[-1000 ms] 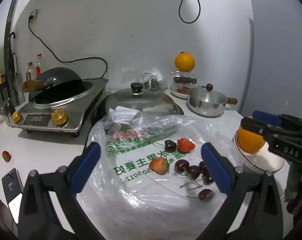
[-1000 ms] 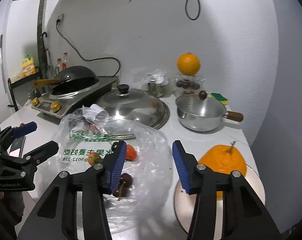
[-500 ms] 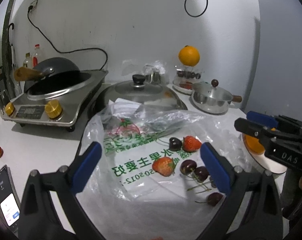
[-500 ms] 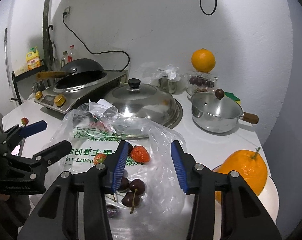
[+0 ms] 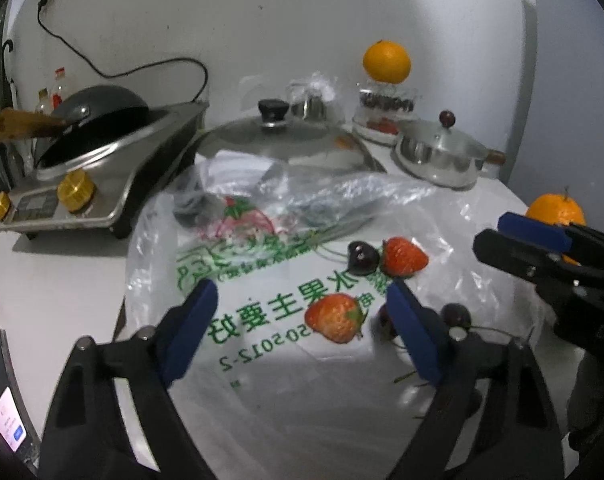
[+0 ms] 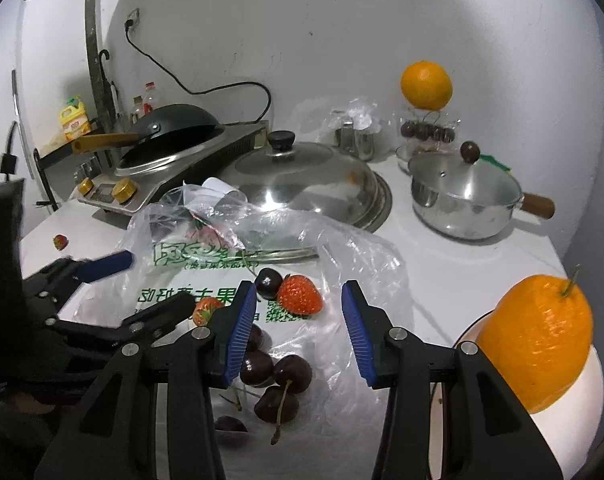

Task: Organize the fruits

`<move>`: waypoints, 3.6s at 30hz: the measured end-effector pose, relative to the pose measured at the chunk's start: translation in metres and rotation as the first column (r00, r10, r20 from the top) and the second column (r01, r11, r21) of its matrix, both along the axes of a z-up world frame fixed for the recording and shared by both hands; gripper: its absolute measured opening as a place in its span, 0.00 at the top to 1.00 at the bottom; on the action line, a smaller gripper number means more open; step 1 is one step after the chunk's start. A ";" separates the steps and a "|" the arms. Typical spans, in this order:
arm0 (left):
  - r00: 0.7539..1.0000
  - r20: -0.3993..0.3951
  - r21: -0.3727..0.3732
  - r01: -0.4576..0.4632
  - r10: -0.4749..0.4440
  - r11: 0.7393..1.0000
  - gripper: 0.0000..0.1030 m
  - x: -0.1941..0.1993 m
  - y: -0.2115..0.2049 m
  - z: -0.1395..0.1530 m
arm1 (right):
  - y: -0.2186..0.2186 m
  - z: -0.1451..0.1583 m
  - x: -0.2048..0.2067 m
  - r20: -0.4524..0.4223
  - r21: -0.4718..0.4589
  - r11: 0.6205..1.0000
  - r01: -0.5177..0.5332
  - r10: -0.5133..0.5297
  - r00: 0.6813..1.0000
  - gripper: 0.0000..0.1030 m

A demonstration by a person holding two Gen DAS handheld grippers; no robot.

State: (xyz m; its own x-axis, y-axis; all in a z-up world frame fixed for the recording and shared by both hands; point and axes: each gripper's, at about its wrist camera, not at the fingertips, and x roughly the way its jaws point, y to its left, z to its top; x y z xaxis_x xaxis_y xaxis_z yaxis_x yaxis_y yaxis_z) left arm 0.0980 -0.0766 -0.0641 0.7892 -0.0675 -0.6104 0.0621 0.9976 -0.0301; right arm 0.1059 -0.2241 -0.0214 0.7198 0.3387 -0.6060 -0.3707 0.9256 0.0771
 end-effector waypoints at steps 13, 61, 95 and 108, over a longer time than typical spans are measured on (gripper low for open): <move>0.997 -0.081 0.014 0.008 -0.007 1.000 0.33 0.017 -0.012 -0.013 | -0.008 -0.007 0.008 -0.016 0.046 0.999 -0.011 0.012 1.000 0.54; 0.987 -0.131 -0.154 0.075 -0.095 0.985 0.63 0.021 0.016 -0.013 | 0.034 -0.043 0.059 -0.157 -0.155 0.988 -0.017 -0.008 0.988 0.54; 0.992 -0.066 -0.155 0.095 -0.106 0.983 0.63 0.004 0.019 0.001 | 0.046 -0.031 0.050 -0.105 -0.180 0.983 -0.019 0.000 0.995 0.61; 0.994 -0.016 -0.139 0.109 -0.113 0.984 0.63 -0.020 0.008 0.026 | 0.037 0.004 0.016 -0.034 -0.150 0.989 -0.016 0.011 0.999 0.61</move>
State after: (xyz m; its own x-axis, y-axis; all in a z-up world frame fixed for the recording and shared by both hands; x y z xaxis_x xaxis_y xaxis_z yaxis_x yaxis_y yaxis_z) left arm 0.0783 -0.0683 -0.0383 0.7574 -0.2386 -0.6078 0.1697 0.9708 -0.1696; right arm 0.1222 -0.1870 -0.0169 0.6943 0.2513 -0.6744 -0.3825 0.9226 -0.0500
